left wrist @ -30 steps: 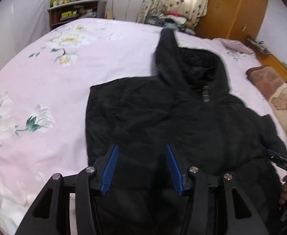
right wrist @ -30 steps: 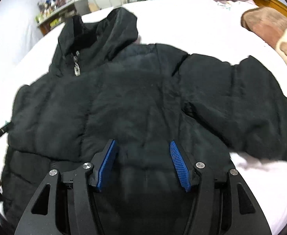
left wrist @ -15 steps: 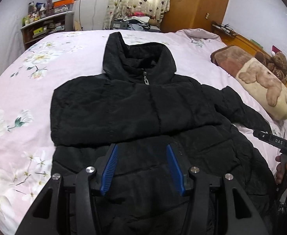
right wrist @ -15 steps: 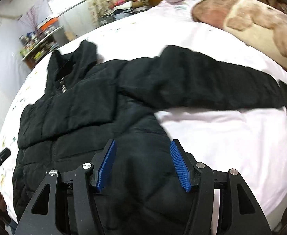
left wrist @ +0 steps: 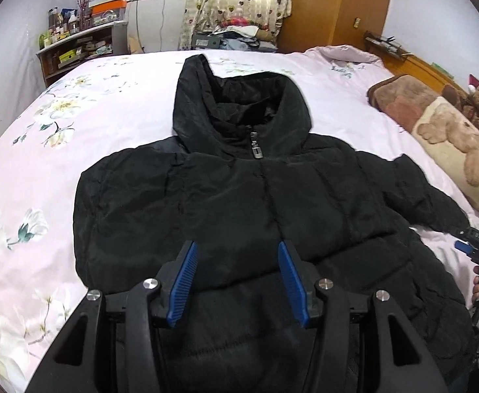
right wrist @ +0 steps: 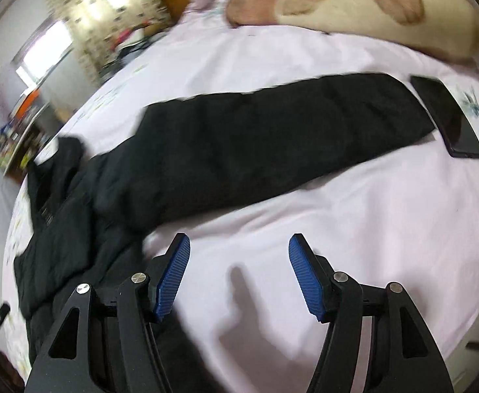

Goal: Fold large clothes
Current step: 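Grasp the other sleeve with the right tool and fold it across the body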

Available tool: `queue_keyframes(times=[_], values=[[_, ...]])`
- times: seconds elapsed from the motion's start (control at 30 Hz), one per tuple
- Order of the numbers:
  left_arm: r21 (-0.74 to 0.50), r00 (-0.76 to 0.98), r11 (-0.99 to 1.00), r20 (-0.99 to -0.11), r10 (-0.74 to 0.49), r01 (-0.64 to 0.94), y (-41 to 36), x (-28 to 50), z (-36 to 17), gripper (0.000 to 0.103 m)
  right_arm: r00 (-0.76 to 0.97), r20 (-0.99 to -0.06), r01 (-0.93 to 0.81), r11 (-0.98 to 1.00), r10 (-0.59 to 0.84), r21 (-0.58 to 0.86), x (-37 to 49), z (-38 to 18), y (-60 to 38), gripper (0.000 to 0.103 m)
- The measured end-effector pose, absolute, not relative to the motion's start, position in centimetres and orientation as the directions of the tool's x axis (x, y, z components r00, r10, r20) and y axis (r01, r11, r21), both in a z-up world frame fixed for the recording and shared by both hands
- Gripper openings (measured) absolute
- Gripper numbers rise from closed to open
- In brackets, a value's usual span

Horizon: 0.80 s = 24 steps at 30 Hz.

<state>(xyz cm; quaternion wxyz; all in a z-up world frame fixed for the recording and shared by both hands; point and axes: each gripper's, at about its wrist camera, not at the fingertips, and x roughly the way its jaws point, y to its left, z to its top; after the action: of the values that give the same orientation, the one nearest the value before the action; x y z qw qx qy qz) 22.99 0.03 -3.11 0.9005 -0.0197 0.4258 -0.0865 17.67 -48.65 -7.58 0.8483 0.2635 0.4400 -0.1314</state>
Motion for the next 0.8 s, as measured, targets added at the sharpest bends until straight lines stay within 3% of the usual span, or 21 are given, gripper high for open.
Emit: queue_keyframes(times=[0.37,0.57,0.6,0.63,0.7,0.8], values=[[-0.082,0.588,0.993,-0.800,-0.117,0.087,1.0,27.0,-7.0,0.054,0.632,-0.775,0.614,0.606,0.007,0.506,20.3,-12.0,-57.9,0.064],[-0.097,0.593,0.993,-0.796,-0.121,0.071,1.7,28.6,-7.9,0.054,0.636,-0.770,0.647,0.574,-0.045,0.501,22.0,-12.1,-59.3,0.064],[-0.096,0.593,0.993,-0.796,-0.121,0.073,1.6,28.7,-7.9,0.054,0.636,-0.770,0.651,0.575,-0.057,0.495,22.1,-11.8,-59.2,0.053],[-0.095,0.592,0.993,-0.797,-0.121,0.075,1.6,28.7,-7.9,0.055,0.636,-0.769,0.651,0.583,-0.070,0.486,22.1,-11.4,-59.1,0.032],[-0.100,0.588,0.992,-0.799,-0.127,0.078,1.8,28.5,-7.6,0.055,0.651,-0.756,0.638,0.586,-0.066,0.499,21.8,-10.3,-59.1,0.020],[-0.117,0.586,0.990,-0.799,-0.138,0.073,2.1,27.9,-6.9,0.054,0.683,-0.726,0.598,0.633,-0.082,0.491,21.8,-6.8,-58.2,0.015]])
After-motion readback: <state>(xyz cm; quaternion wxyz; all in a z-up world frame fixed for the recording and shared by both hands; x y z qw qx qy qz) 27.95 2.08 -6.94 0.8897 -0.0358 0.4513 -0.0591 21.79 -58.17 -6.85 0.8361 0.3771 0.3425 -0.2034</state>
